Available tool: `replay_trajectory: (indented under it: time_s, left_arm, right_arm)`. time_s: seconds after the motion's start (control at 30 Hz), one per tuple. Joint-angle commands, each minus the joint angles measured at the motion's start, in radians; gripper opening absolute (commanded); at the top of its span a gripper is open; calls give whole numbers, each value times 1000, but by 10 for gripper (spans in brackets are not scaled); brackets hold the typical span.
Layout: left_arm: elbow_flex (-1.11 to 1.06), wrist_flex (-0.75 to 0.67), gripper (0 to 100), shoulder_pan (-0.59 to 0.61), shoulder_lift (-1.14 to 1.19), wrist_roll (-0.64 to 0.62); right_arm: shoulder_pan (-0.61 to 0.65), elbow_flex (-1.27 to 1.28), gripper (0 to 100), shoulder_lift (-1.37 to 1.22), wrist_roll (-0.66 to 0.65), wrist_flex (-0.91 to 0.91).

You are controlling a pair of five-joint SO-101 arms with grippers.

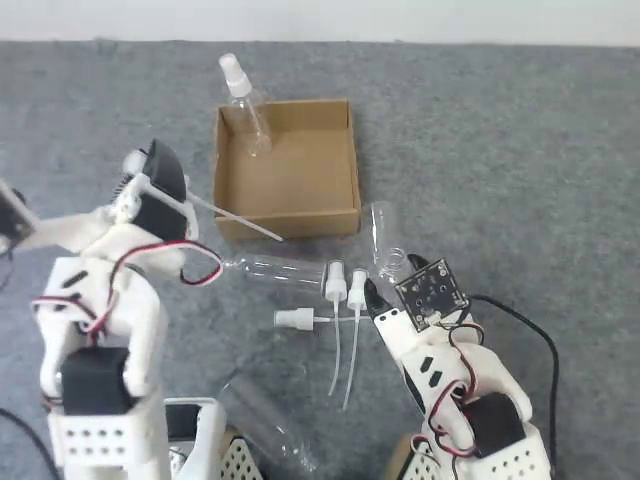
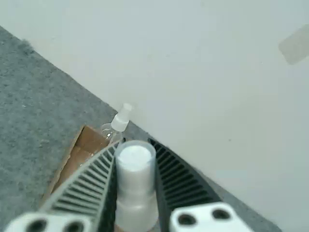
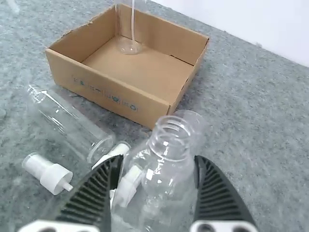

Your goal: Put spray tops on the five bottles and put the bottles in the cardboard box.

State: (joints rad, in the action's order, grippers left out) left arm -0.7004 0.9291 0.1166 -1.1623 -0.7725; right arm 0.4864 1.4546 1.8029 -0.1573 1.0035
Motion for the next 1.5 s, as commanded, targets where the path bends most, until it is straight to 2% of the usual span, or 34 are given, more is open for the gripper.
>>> replay_trajectory:
  time_s: [0.0, 0.43, 0.67, 0.9, 1.07, 1.47]
  left_arm:
    - [-28, -75, 10, -41, -58, 9]
    - [-36, -78, 11, -198, -72, 9]
    - [-41, -98, 11, -207, -87, 6]
    - [-44, -94, 11, -209, -132, 6]
    - [-110, -103, 11, -308, -147, 9]
    - [-257, -265, 11, -338, -147, 11]
  right_arm:
    - [51, -5, 75, 13, -41, -2]
    - [113, -3, 76, 13, -78, -2]
    - [114, 31, 73, 13, -190, -38]
    - [114, 71, 73, 13, -227, -101]
    - [114, 66, 73, 13, -230, -102]
    - [116, 61, 72, 13, -259, -104]
